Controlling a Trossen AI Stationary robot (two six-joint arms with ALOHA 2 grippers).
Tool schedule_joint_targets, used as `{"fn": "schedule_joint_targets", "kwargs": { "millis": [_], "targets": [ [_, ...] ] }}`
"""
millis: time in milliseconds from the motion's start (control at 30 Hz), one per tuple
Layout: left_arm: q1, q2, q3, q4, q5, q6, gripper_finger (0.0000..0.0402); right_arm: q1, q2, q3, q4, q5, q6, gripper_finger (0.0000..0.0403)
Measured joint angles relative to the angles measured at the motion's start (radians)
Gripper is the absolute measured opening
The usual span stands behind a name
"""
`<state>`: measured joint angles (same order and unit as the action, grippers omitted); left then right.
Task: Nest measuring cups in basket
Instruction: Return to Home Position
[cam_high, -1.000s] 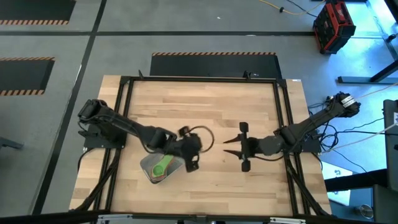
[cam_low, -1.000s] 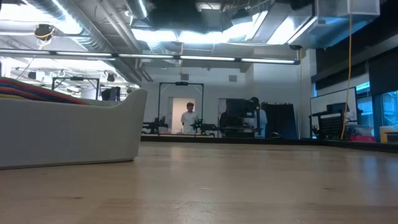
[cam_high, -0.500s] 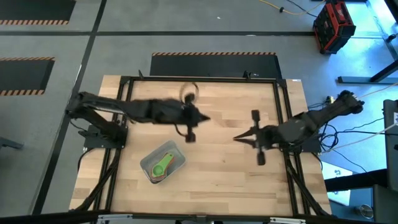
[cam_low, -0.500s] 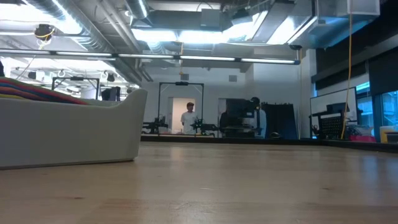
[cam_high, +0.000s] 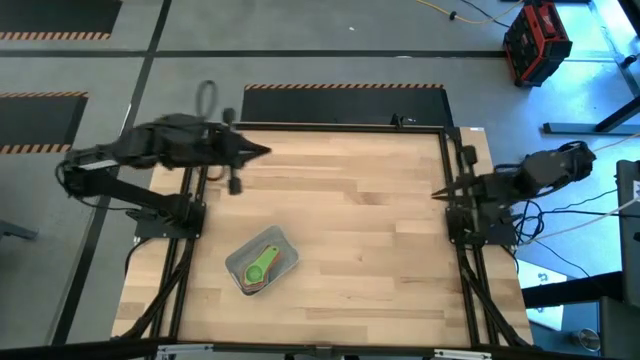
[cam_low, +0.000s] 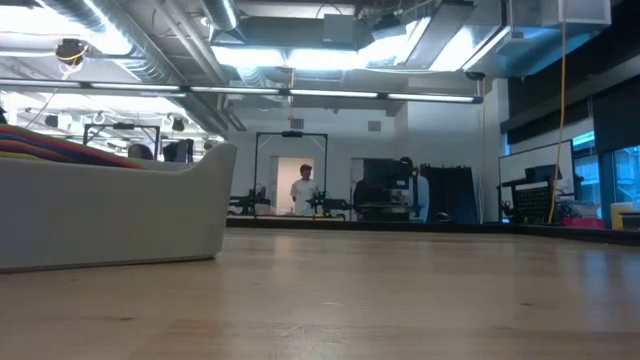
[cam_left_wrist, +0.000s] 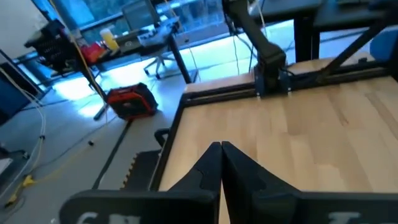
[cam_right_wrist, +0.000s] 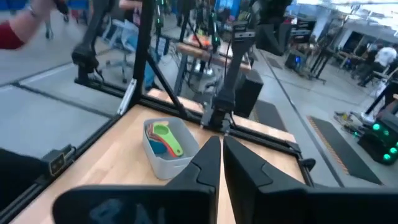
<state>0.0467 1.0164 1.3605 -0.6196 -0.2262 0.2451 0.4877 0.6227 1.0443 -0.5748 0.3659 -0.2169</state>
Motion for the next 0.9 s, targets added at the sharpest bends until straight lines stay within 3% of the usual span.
{"fn": "schedule_joint_targets", "kwargs": {
  "millis": [200,633,900],
  "targets": [
    [0.006,-0.181,-0.098,-0.037,0.028,-0.008,0.0004,0.0,-0.173,-0.105,0.0,-0.003,-0.001,0.0025],
    [0.005,-0.67,-0.668,0.196,0.05,-0.083,0.0001,0.0,-0.476,-0.383,0.094,-0.003,0.083,0.0025],
    [0.005,-0.906,-0.93,0.307,0.09,-0.106,0.0001,0.0,-0.594,-0.527,0.165,-0.046,0.101,0.0025]
  ]
}}
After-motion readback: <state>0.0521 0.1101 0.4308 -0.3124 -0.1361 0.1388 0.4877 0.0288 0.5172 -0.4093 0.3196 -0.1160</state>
